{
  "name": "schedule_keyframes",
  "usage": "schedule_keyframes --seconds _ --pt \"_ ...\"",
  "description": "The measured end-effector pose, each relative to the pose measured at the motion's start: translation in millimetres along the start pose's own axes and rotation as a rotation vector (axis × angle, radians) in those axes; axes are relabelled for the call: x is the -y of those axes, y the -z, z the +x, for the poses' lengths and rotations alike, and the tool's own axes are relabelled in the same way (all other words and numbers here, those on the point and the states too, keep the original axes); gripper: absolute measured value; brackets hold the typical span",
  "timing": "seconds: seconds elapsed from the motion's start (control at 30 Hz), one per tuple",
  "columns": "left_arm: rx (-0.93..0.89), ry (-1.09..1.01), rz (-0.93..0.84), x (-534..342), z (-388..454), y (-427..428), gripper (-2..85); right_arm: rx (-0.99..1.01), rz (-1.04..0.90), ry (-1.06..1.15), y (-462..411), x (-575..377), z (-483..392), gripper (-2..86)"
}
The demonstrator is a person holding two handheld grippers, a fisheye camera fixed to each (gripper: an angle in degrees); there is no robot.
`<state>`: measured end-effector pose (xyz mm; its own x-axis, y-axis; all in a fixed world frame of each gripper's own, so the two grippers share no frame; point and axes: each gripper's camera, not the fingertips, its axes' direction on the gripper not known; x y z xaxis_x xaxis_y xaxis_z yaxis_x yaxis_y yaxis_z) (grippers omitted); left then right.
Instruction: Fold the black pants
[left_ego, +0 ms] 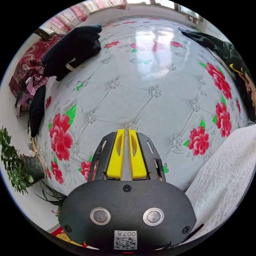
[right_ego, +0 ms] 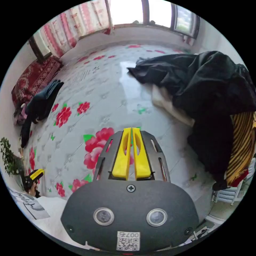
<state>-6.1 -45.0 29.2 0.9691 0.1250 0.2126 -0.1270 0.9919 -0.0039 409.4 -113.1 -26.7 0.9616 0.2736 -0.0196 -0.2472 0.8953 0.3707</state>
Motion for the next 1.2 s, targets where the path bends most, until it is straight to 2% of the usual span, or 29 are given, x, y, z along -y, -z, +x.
schedule_keyframes --seconds 0.03,0.17,0.23,0.3,0.43,0.5,0.57,0.67,0.77,0.87,0.93,1.0,1.03,1.1,1.2 --pt "-0.005 0.017 -0.006 1 -1 0 -0.4 -0.122 0.101 -0.066 28 22 36 6.1" --pt "-0.065 0.14 -0.001 0 -16 2 -0.7 -0.314 0.201 -0.266 86 73 137 11.0" --pt "-0.072 0.161 0.011 -3 -19 2 -0.7 -0.357 0.138 -0.355 89 94 189 11.6" --pt "-0.059 0.166 0.025 -7 -20 3 -0.8 -0.312 0.001 -0.434 66 99 220 10.5" --pt "-0.062 0.175 0.04 -13 -27 3 -0.9 -0.379 0.118 -0.432 60 77 202 4.0" --pt "-0.131 0.248 0.03 -18 -40 4 -1.0 -0.319 0.157 -0.411 60 68 187 2.1" --pt "-0.186 0.317 0.068 -27 -48 10 -1.0 -0.24 0.173 -0.327 64 62 163 1.1" --pt "-0.266 0.312 0.131 -39 -48 20 -0.9 -0.14 0.257 -0.05 82 44 85 0.3" --pt "-0.313 0.257 0.15 -48 -39 26 -0.9 0.086 0.17 0.267 78 8 -16 0.0" --pt "-0.372 0.204 0.185 -56 -34 33 -0.5 0.355 -0.016 0.539 55 -56 -127 -0.2" --pt "-0.39 0.177 0.211 -63 -35 40 0.3 0.616 -0.216 0.704 39 -111 -211 -0.2" --pt "-0.42 0.13 0.252 -75 -42 52 3.4 0.795 -0.359 0.831 41 -141 -263 -0.2" --pt "-0.424 0.119 0.263 -79 -45 55 4.5 0.889 -0.437 0.98 46 -158 -289 -0.2" --pt "-0.414 0.079 0.305 -97 -58 66 6.3 0.919 -0.576 1.181 48 -170 -311 -0.2" --pt "-0.361 0.047 0.336 -121 -77 77 7.4 0.878 -0.598 1.181 42 -161 -307 -0.2"
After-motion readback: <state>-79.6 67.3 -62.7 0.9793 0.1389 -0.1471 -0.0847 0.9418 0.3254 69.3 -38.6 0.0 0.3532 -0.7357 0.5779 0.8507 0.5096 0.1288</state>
